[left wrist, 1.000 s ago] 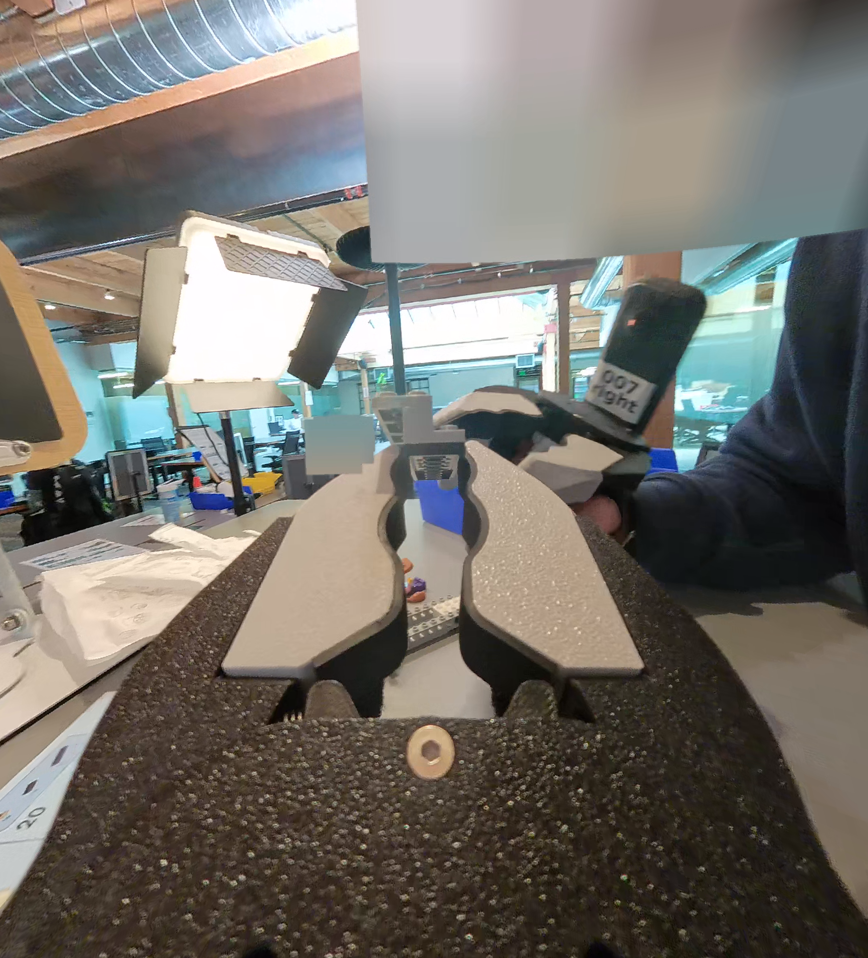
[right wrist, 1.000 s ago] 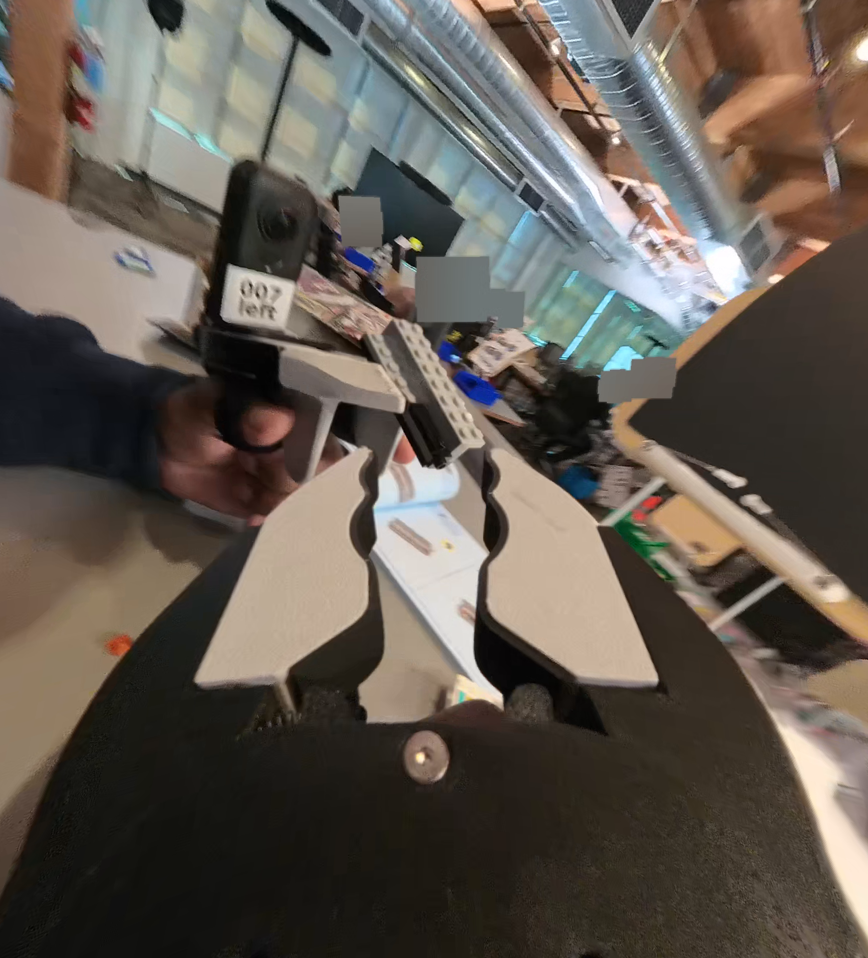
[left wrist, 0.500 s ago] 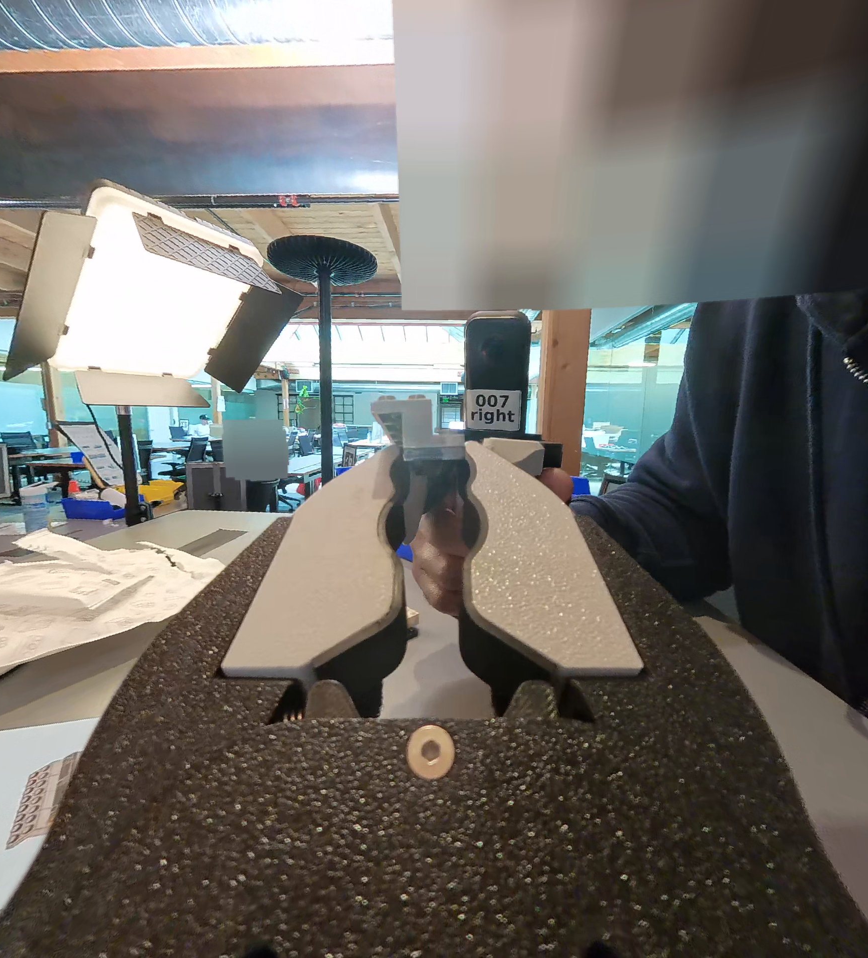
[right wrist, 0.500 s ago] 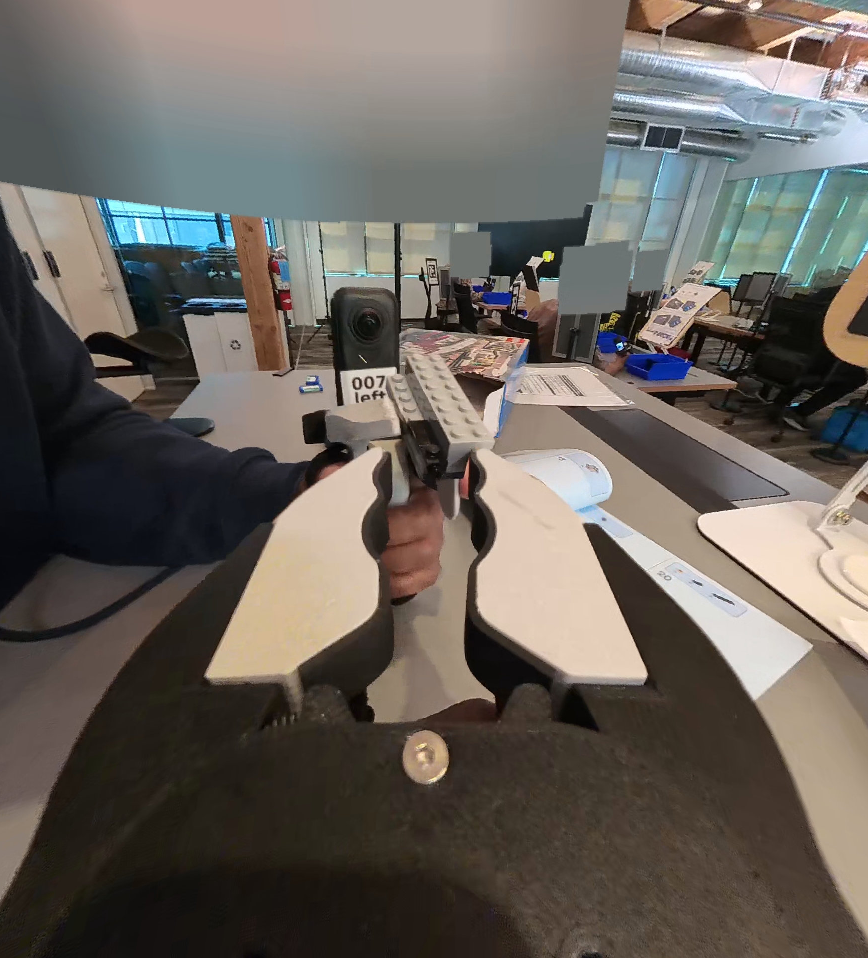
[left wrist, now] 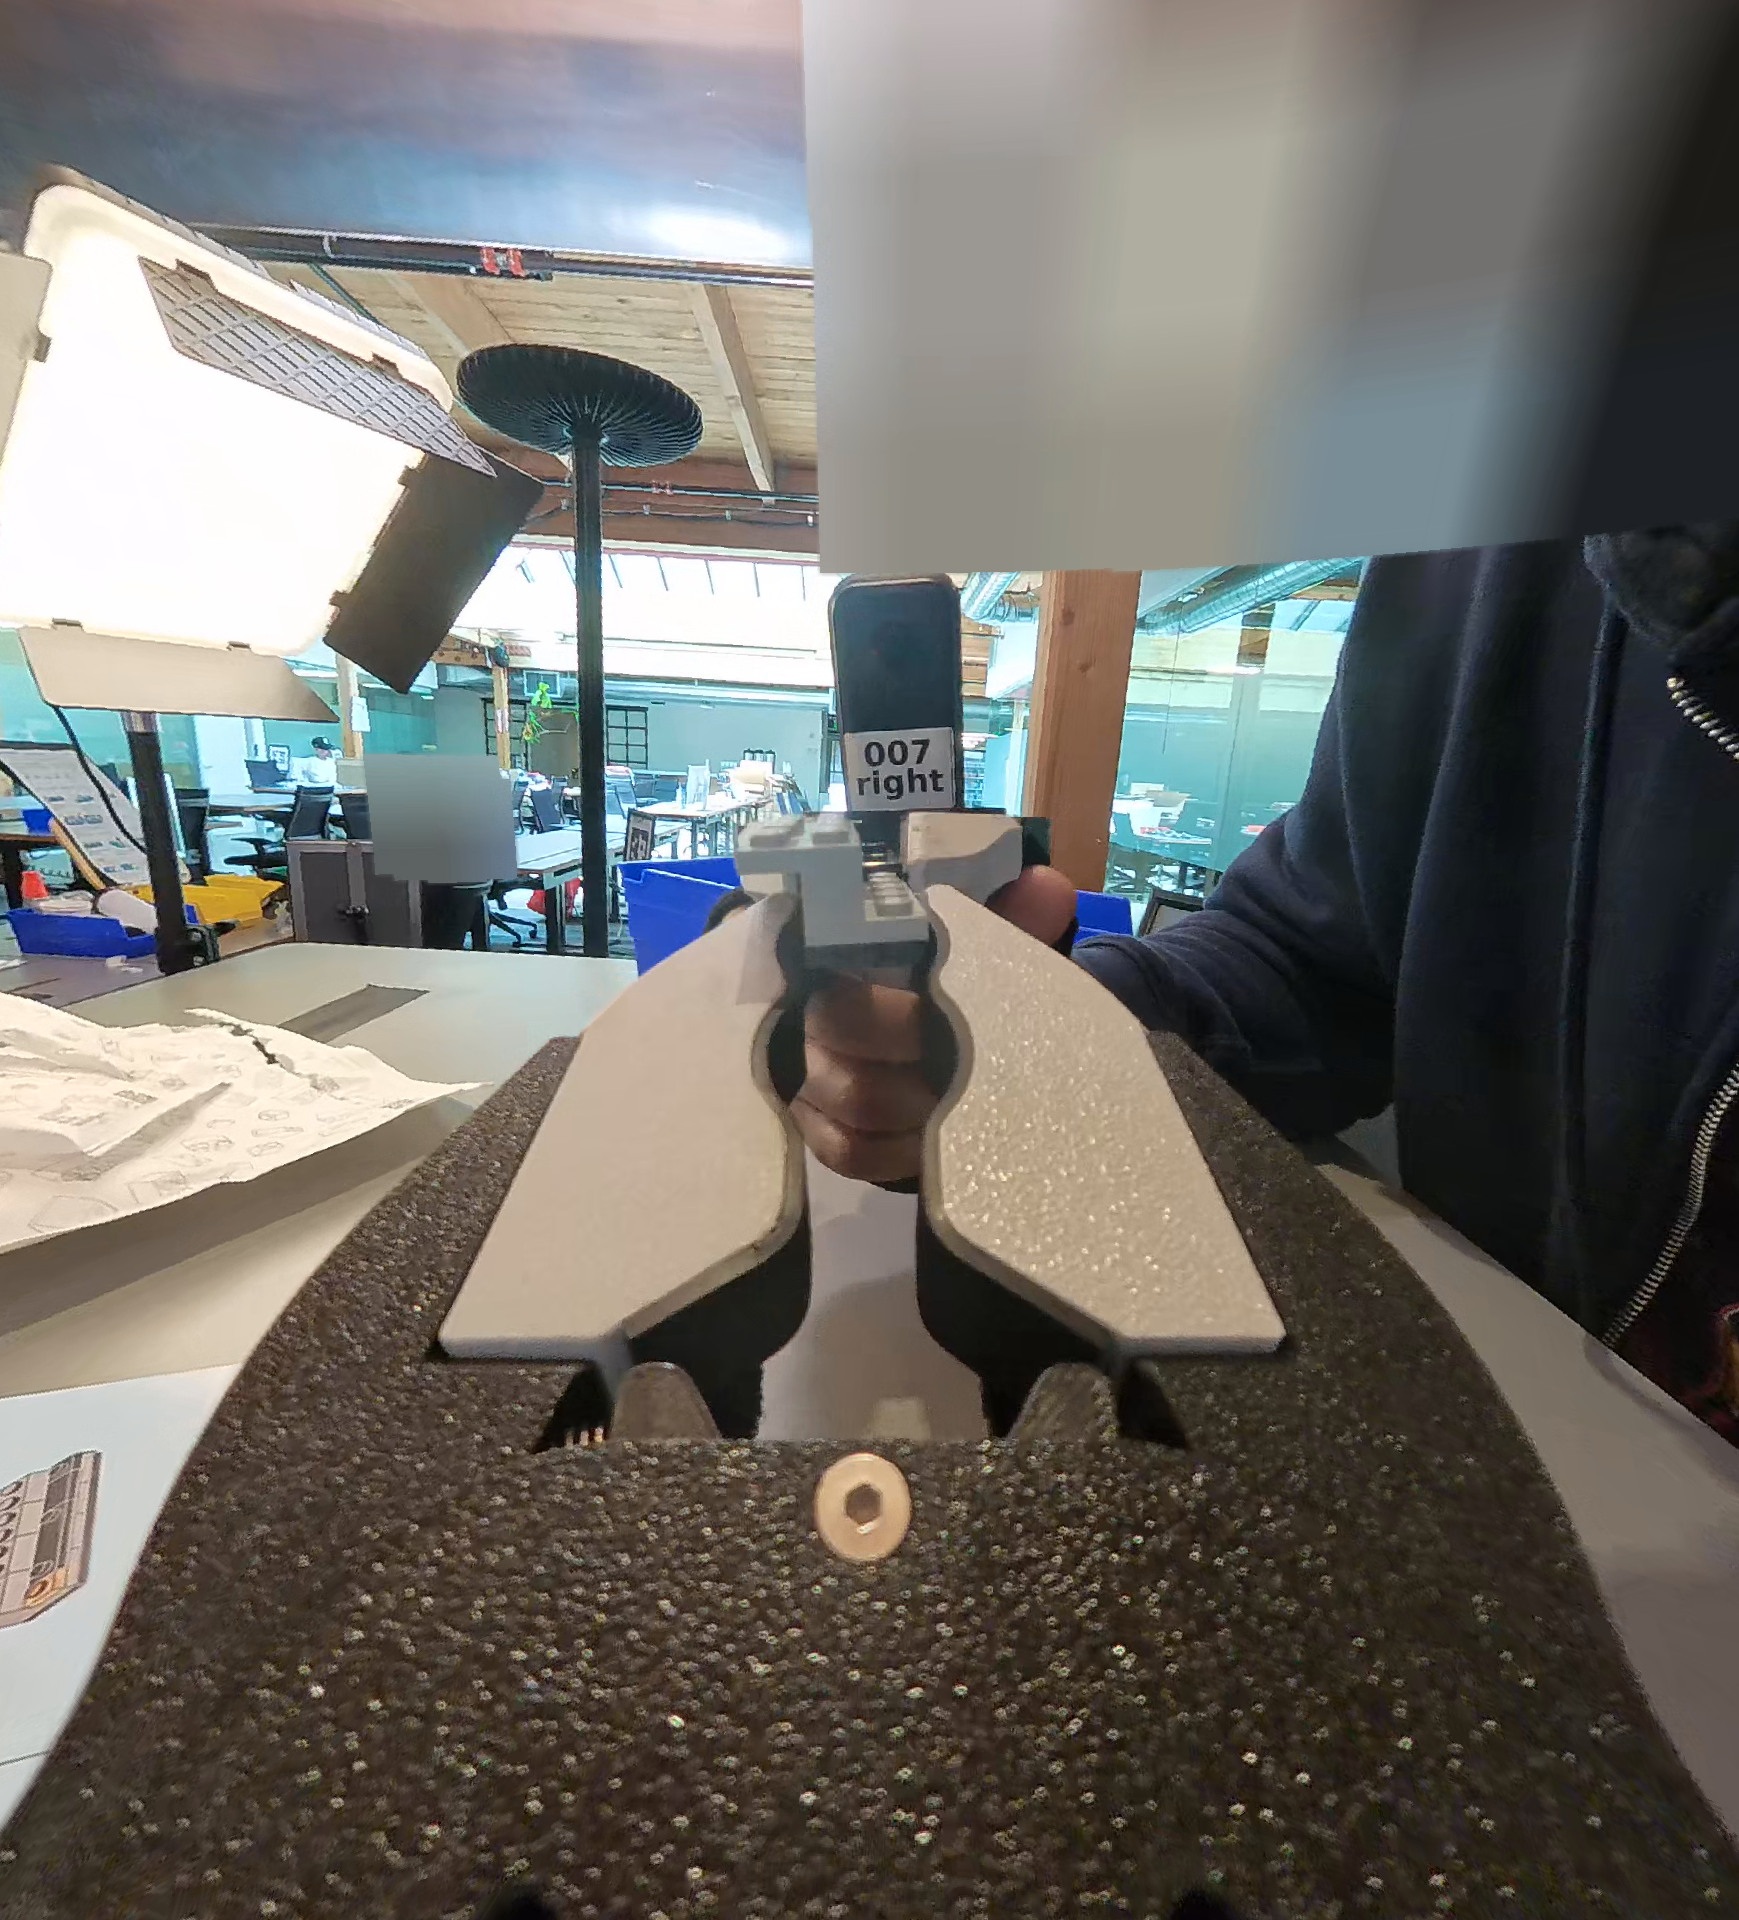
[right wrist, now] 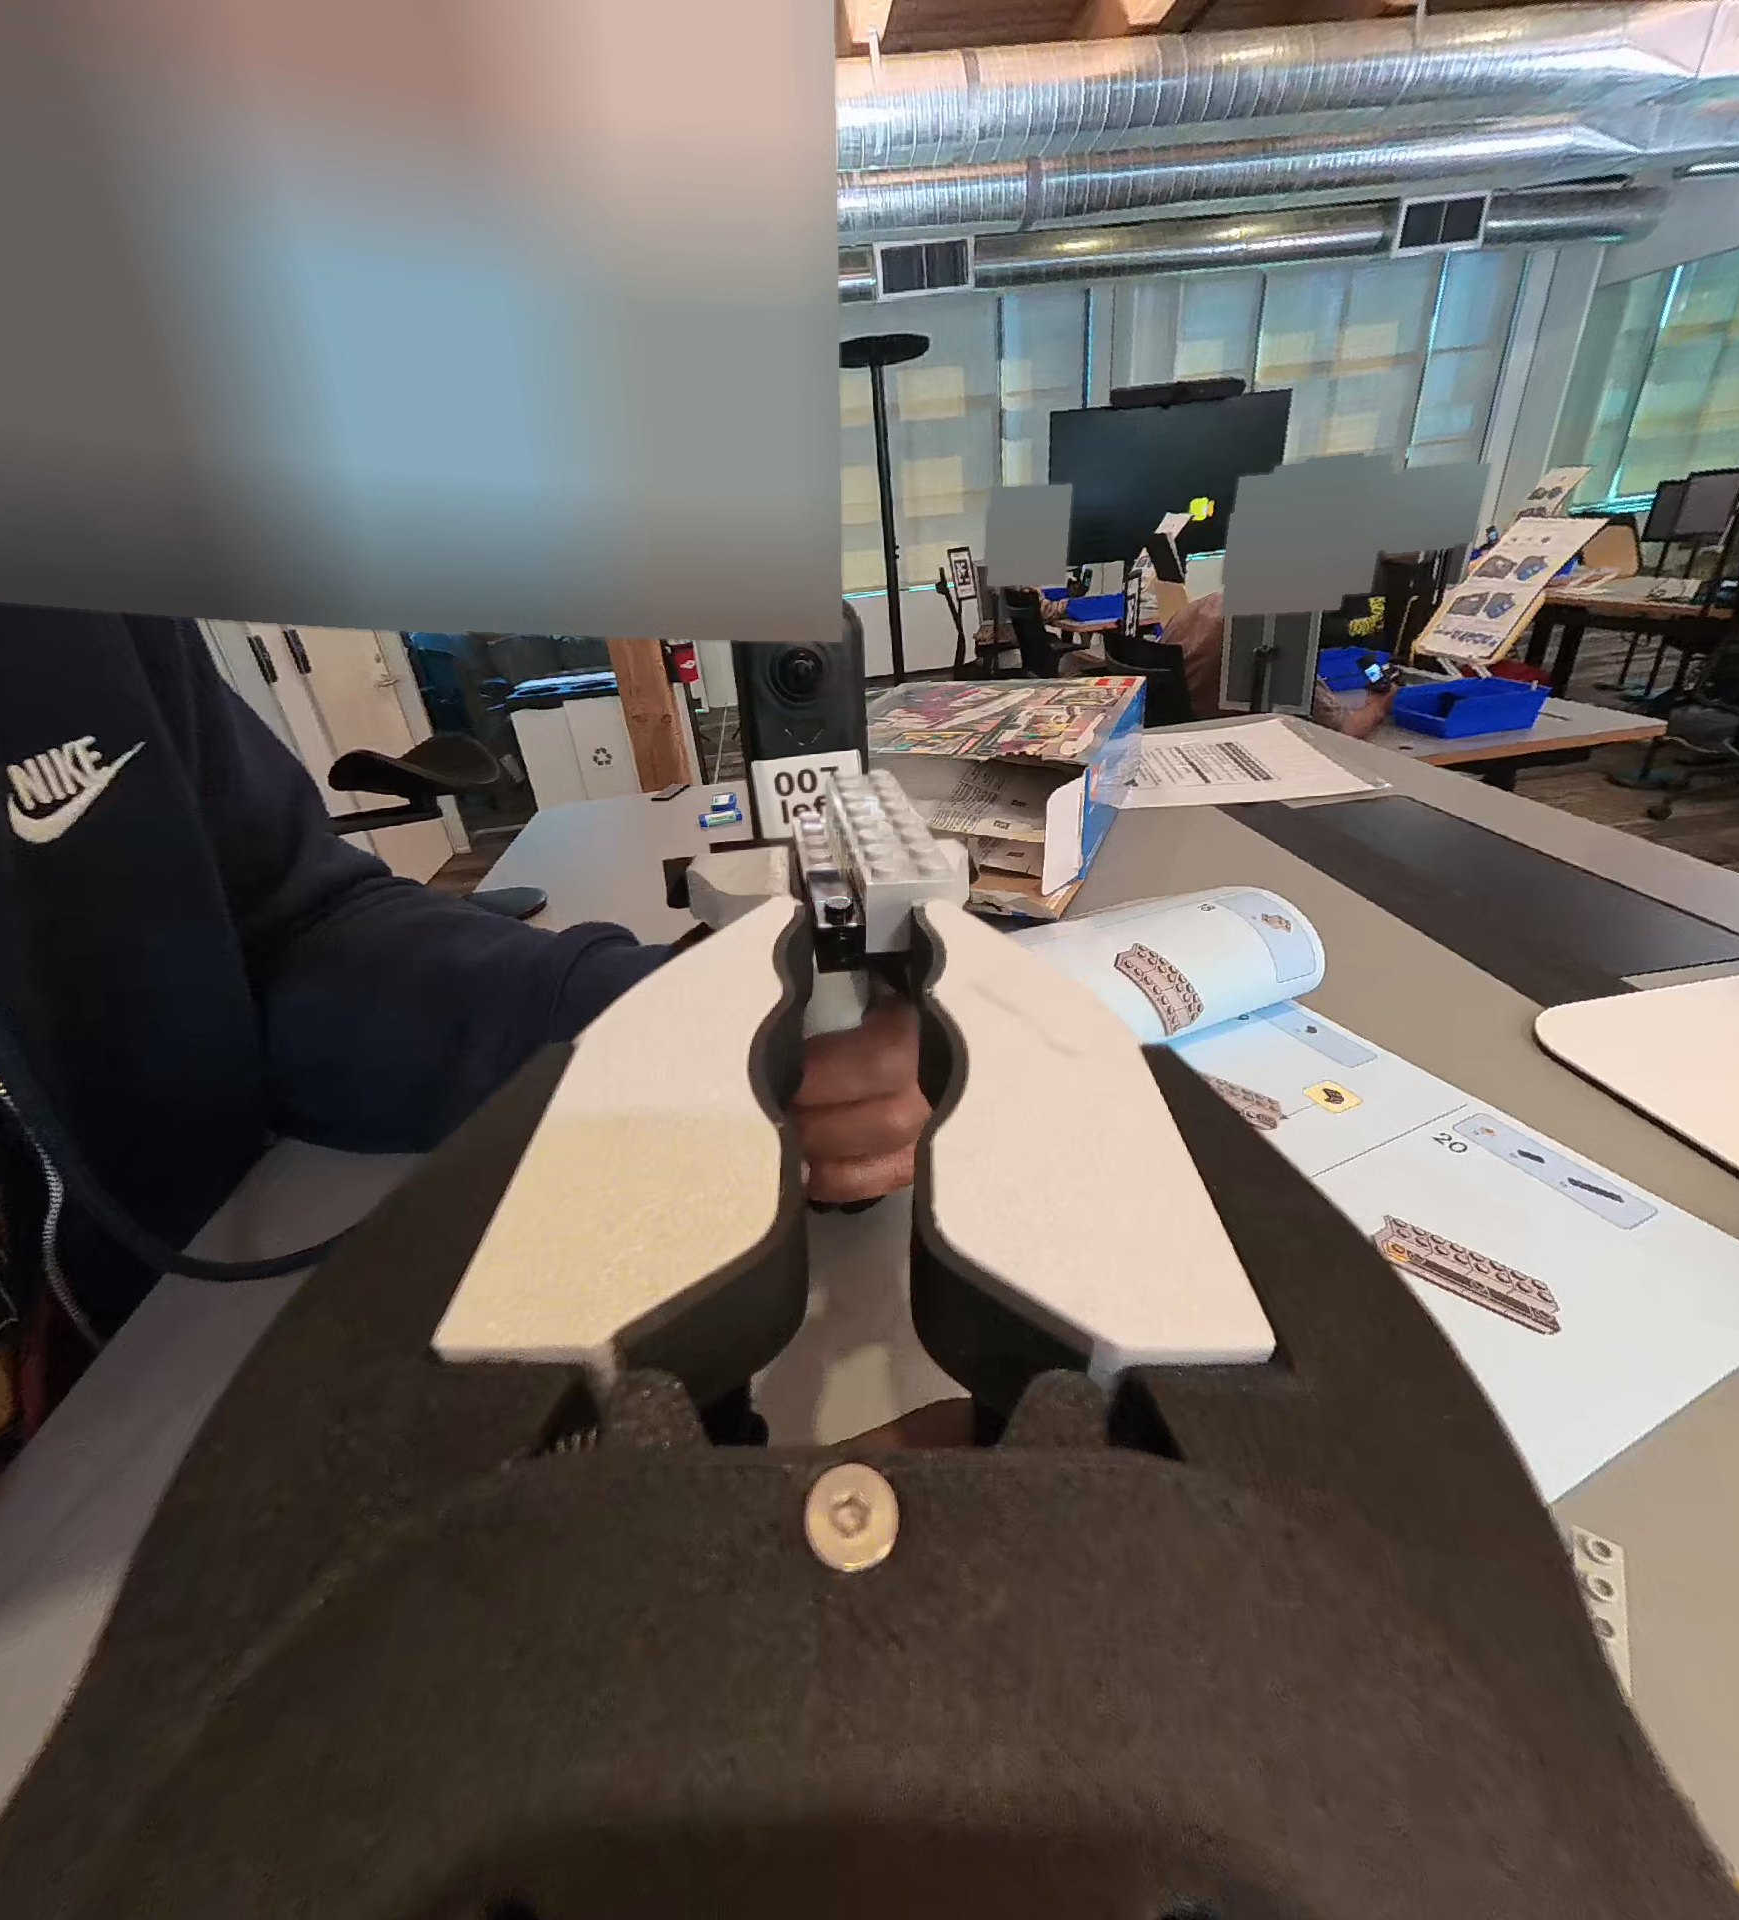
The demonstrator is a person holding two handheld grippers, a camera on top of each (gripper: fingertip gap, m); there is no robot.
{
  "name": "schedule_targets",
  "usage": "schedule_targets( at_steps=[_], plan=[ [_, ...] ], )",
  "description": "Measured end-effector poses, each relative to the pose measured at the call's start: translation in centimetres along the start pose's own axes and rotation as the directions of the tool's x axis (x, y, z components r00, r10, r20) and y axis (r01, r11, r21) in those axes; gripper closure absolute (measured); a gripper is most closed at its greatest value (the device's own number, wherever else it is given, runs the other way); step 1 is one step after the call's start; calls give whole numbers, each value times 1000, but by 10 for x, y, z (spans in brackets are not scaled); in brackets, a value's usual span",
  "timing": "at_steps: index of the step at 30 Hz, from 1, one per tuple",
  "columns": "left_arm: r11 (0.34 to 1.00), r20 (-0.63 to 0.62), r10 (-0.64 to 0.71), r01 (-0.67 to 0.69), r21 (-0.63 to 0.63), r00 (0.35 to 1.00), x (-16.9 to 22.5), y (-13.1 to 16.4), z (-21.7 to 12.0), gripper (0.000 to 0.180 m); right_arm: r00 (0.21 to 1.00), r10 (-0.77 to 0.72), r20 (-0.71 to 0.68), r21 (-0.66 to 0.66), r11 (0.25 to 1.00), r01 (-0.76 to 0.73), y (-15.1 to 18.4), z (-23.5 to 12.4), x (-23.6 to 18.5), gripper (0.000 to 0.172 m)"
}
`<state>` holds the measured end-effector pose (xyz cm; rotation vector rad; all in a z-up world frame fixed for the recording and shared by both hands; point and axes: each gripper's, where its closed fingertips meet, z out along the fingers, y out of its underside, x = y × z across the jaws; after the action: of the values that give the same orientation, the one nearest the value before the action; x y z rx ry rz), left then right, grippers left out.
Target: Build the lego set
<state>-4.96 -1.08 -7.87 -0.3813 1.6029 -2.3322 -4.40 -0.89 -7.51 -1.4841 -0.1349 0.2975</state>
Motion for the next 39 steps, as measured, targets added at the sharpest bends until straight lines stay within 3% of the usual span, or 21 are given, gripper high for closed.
schedule_targets(
  at_steps=[24, 39],
  plan=[
    [999, 11, -40, 40, 27, 999, -6, -10, -10, 163, 1000, 10, 4, 25, 1000, -11, -4, -6, 4, 155],
    [999, 65, 20, -23, 48, 998, -14, -22, -24, 163, 997, -16, -74, -145, 989, 5, 17, 5, 7, 141]
  ],
)
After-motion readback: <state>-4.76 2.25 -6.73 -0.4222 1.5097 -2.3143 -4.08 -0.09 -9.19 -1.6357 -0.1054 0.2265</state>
